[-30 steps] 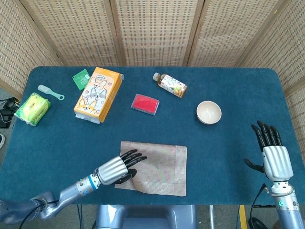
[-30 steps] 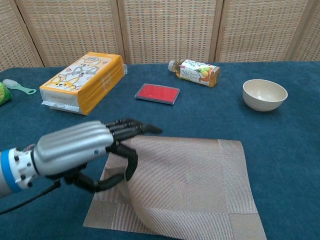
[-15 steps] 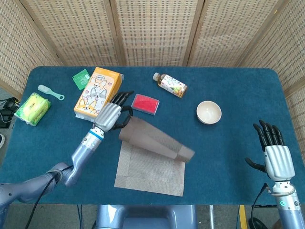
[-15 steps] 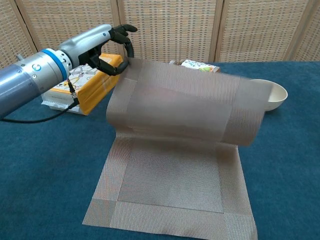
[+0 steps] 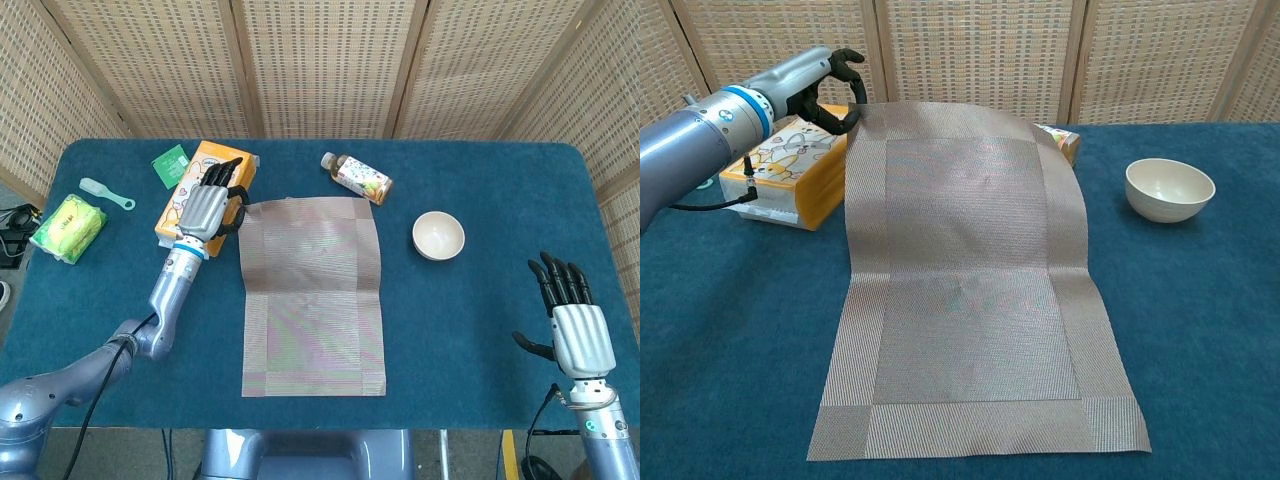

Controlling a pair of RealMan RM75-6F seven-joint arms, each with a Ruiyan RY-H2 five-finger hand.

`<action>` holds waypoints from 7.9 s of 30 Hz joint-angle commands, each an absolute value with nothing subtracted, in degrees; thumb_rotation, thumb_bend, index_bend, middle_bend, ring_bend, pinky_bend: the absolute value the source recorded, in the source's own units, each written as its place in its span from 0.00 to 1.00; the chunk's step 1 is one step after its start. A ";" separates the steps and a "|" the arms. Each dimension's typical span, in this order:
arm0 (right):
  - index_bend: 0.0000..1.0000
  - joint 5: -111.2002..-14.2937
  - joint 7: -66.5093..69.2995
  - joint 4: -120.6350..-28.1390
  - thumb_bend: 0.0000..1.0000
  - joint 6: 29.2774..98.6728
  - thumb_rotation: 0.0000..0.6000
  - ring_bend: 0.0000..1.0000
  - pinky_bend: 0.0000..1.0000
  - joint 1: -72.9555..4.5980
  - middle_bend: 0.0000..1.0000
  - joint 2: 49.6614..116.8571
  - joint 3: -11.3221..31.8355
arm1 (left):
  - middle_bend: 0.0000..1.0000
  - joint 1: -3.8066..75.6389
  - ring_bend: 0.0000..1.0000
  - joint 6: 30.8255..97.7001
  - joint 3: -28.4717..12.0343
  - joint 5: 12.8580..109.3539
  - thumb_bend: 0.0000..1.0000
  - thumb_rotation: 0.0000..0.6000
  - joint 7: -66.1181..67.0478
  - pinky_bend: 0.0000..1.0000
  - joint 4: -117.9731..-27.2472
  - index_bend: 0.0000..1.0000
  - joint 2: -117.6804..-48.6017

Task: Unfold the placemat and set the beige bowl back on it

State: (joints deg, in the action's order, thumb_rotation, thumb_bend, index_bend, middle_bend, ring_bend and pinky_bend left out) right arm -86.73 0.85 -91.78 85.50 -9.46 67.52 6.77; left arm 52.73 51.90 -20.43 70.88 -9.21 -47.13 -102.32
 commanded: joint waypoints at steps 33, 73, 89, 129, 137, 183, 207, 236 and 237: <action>0.04 -107.34 -8.56 -92.32 0.06 66.15 1.00 0.00 0.00 -23.15 0.00 71.11 -4.31 | 0.00 17.97 0.00 82.64 -9.29 64.62 0.00 1.00 17.77 0.00 -111.22 0.00 -61.07; 0.09 -98.72 -24.61 -88.27 0.06 48.62 1.00 0.00 0.00 -33.69 0.00 87.85 -2.50 | 0.00 13.81 0.00 81.09 -7.81 70.65 0.00 1.00 9.58 0.00 -107.36 0.00 -58.10; 0.09 -97.59 -26.03 -89.59 0.06 49.56 1.00 0.00 0.00 -33.67 0.00 85.68 -4.81 | 0.00 13.79 0.00 80.13 -7.87 71.08 0.00 1.00 10.29 0.00 -107.53 0.00 -58.24; 0.67 -113.68 -12.57 -81.70 0.73 65.09 1.00 0.00 0.00 -36.99 0.00 84.35 -11.04 | 0.00 14.19 0.00 78.72 -7.77 72.20 0.00 1.00 11.70 0.00 -107.03 0.00 -59.13; 0.67 -121.51 -14.16 -79.44 0.73 71.16 1.00 0.00 0.00 -36.73 0.00 75.71 -16.13 | 0.00 14.17 0.00 78.78 -7.45 72.73 0.00 1.00 12.55 0.00 -107.22 0.00 -59.41; 0.00 -101.19 -10.16 -63.62 0.00 86.73 1.00 0.00 0.00 -26.07 0.00 70.79 -2.44 | 0.00 19.74 0.00 72.12 -5.40 82.75 0.00 1.00 7.60 0.00 -98.16 0.00 -65.25; 0.02 -88.82 1.48 -88.86 0.00 89.26 1.00 0.00 0.00 -14.10 0.00 69.70 0.73 | 0.00 42.37 0.00 55.78 -1.85 101.22 0.00 1.00 -6.72 0.00 -65.29 0.18 -91.59; 0.03 -90.52 0.01 -87.78 0.00 88.64 1.00 0.00 0.00 -12.54 0.00 69.68 2.66 | 0.00 48.58 0.00 49.71 -0.29 97.00 0.00 1.00 -2.27 0.00 -60.13 0.18 -100.87; 0.03 -90.60 0.04 -87.80 0.00 88.67 1.00 0.00 0.00 -12.49 0.00 69.66 2.71 | 0.00 48.68 0.00 49.68 -0.28 96.83 0.00 1.00 -2.16 0.00 -59.99 0.18 -101.06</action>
State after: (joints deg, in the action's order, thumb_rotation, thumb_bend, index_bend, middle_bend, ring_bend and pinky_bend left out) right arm -90.60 0.03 -87.79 88.66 -12.50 69.67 2.71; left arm 48.63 49.70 -0.29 96.88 -2.21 -60.03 -101.00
